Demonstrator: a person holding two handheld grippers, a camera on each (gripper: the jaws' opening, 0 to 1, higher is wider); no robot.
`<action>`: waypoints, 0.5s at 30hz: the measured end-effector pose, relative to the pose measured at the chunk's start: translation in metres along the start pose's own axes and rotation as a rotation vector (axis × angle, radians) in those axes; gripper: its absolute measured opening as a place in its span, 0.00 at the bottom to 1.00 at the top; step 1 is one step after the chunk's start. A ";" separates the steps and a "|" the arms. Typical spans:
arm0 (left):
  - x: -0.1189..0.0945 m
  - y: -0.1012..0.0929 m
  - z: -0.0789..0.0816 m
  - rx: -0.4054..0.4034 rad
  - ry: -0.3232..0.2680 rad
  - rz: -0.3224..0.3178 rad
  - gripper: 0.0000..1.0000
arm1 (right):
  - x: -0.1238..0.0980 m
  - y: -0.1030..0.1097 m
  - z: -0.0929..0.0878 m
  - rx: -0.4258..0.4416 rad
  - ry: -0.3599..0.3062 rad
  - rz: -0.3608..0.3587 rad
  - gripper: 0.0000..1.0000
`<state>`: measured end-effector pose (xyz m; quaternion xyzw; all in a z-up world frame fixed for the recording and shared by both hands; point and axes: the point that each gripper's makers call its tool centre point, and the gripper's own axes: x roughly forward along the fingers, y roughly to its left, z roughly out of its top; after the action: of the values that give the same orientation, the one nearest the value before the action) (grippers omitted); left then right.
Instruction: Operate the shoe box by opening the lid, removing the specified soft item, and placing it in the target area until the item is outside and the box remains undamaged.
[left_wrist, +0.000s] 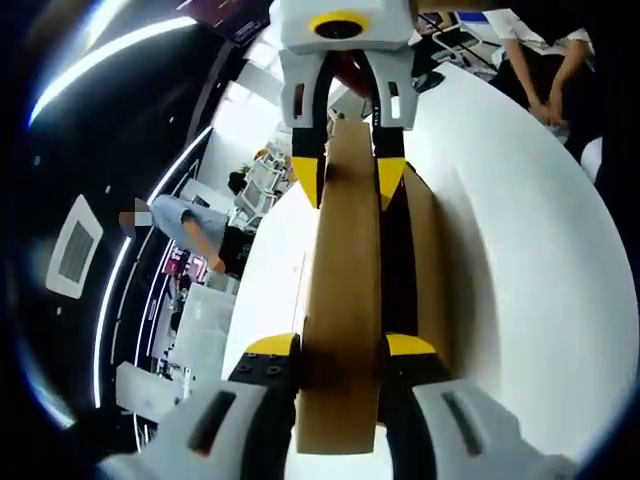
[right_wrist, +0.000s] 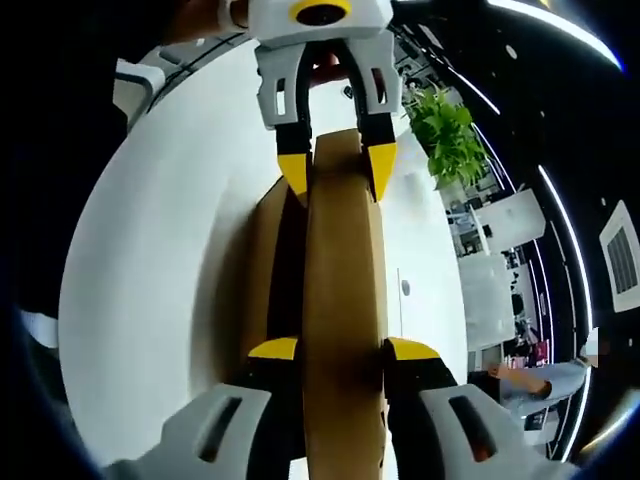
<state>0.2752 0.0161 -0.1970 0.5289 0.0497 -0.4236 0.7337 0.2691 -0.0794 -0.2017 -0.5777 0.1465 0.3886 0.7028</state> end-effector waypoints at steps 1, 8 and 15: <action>0.000 0.001 0.000 -0.001 -0.002 -0.003 0.32 | 0.000 -0.001 0.000 0.002 0.001 0.003 0.31; -0.001 0.005 0.002 -0.011 -0.012 -0.019 0.32 | -0.001 -0.005 0.000 0.021 -0.007 0.019 0.31; -0.001 0.008 0.003 -0.006 -0.015 -0.034 0.32 | -0.002 -0.007 0.000 0.020 -0.003 0.031 0.31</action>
<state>0.2782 0.0149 -0.1894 0.5227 0.0544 -0.4401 0.7281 0.2727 -0.0804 -0.1953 -0.5678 0.1584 0.3987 0.7025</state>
